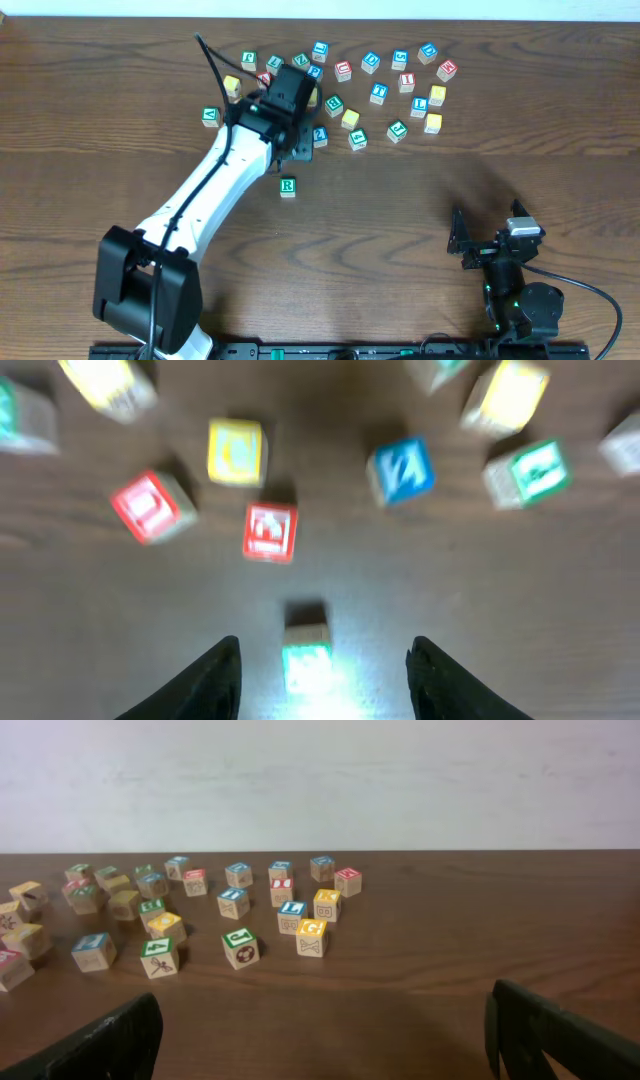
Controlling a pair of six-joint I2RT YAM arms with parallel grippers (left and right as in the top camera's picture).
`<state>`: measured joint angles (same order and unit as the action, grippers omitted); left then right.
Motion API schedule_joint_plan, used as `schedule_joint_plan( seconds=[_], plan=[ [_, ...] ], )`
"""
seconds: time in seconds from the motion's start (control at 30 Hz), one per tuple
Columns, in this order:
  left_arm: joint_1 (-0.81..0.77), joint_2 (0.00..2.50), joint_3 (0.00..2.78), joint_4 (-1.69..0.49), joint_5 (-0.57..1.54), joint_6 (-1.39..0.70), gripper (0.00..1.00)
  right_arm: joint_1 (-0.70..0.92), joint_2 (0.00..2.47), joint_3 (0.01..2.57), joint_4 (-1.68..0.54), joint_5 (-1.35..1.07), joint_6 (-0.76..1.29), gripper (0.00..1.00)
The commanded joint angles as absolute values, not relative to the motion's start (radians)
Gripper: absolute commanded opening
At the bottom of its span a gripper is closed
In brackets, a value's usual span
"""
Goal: Spell out ROBOT
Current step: 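Move the left gripper back to the pile over the yellow O block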
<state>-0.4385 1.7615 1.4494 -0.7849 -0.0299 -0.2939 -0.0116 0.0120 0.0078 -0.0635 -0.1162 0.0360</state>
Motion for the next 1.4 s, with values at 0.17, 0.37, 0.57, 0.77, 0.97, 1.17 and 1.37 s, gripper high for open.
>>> schedule_joint_plan(
  seconds=[0.17, 0.37, 0.57, 0.77, 0.97, 1.17, 1.37],
  plan=[
    [-0.404, 1.768, 1.645, -0.856, -0.072, -0.233, 0.53, -0.007, 0.007, 0.006, -0.067, -0.115, 0.021, 0.99],
    [-0.405, 1.77, 1.648, -0.864, -0.072, -0.202, 0.52, -0.007, 0.007, 0.006, -0.067, -0.115, 0.021, 0.99],
    [-0.405, 1.771, 1.648, -0.867, -0.072, -0.202, 0.53, -0.007, 0.007, 0.006, -0.067, -0.115, 0.021, 0.99],
    [-0.405, 1.773, 1.647, -0.86, -0.072, -0.202, 0.52, -0.007, 0.007, 0.006, -0.067, -0.115, 0.021, 0.99],
    [-0.405, 1.785, 1.647, -0.859, -0.072, -0.203, 0.52, -0.007, 0.007, 0.006, -0.067, -0.115, 0.021, 0.99],
    [-0.405, 1.79, 1.647, -0.85, -0.072, -0.202, 0.53, -0.007, 0.007, 0.006, -0.067, -0.115, 0.021, 0.99],
    [-0.404, 1.813, 1.662, -0.818, -0.072, -0.211, 0.53, -0.007, 0.007, 0.006, -0.067, -0.115, 0.021, 0.99]
  ],
)
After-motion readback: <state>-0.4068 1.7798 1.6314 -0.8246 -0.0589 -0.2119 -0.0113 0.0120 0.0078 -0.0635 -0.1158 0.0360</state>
